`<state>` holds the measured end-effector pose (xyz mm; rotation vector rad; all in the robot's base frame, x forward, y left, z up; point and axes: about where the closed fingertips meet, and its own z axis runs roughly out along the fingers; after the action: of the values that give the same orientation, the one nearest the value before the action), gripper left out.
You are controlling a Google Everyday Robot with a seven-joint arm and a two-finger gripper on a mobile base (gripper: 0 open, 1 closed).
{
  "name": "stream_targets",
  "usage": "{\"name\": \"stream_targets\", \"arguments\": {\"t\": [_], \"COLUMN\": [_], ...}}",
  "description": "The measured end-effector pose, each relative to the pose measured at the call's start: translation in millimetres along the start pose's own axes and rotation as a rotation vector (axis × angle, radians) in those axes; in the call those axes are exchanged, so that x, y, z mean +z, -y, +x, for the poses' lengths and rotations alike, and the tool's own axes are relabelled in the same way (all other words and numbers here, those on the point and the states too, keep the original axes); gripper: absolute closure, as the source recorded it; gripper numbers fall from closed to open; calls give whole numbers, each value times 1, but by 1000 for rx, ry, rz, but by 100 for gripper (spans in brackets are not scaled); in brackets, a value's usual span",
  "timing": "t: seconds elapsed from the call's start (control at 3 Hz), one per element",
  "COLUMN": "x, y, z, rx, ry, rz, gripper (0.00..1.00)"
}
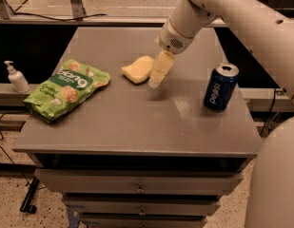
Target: Pick sponge
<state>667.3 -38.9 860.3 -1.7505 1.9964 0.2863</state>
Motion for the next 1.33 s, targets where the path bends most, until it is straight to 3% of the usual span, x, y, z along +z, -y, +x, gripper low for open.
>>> {"name": "stream_targets", "arguments": {"t": [0.33,0.67,1.33], "x": [29,48,48], "y": [3,3,11], "z": [2,4,-2], "rx": [31,70,124], "ry": [9,-2,-36], "rz": [-19,-26,-26], "gripper": [0,17,64]}}
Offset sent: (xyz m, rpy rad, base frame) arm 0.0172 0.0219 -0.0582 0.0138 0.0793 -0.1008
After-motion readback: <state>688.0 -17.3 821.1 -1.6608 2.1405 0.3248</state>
